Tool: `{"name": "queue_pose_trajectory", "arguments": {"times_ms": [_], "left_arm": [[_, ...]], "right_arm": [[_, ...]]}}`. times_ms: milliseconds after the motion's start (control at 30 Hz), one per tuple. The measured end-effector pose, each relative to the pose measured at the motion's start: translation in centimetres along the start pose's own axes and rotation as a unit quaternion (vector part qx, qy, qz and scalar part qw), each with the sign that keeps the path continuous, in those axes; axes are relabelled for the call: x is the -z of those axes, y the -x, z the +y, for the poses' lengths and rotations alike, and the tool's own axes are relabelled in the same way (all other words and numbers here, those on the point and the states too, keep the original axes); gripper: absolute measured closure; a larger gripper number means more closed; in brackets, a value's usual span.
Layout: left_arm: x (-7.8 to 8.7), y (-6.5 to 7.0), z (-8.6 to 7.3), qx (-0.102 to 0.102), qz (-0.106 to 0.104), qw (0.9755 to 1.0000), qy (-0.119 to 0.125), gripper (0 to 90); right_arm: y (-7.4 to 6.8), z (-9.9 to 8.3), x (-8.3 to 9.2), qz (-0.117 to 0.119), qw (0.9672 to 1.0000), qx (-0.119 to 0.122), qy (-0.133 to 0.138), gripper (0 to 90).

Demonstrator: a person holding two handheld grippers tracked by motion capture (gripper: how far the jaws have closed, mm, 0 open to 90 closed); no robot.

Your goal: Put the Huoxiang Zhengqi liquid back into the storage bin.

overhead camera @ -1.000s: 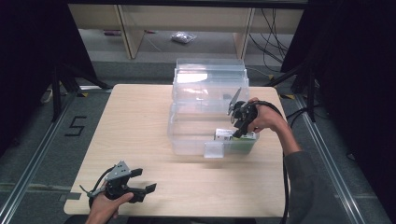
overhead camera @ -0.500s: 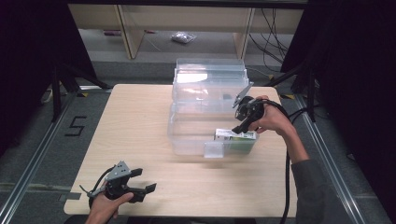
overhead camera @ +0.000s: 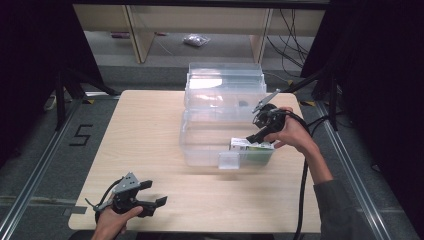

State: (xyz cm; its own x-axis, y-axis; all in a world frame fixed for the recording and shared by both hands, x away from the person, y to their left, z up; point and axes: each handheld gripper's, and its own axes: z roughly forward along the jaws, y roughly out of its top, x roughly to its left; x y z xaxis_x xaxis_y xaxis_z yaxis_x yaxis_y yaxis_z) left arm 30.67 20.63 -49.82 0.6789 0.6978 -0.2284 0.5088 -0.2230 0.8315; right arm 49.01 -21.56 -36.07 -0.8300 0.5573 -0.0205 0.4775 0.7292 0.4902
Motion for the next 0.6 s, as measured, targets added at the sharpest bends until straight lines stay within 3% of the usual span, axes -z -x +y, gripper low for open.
{"name": "queue_pose_trajectory", "arguments": {"times_ms": [400,567,600], "left_arm": [[0.0,-0.1,0.0,0.0,-0.003,1.0,-0.002,15.0],[0.0,-0.1,0.0,0.0,-0.003,1.0,-0.002,15.0],[0.0,-0.1,0.0,0.0,-0.003,1.0,-0.002,15.0]], "right_arm": [[-1.4,-0.7,0.7,0.0,0.9992,-0.012,0.038,26.2],[-2.4,-1.0,0.7,0.003,0.9979,-0.029,0.059,26.4],[-2.5,-1.0,0.6,-0.001,0.9978,-0.021,0.063,26.3]]}}
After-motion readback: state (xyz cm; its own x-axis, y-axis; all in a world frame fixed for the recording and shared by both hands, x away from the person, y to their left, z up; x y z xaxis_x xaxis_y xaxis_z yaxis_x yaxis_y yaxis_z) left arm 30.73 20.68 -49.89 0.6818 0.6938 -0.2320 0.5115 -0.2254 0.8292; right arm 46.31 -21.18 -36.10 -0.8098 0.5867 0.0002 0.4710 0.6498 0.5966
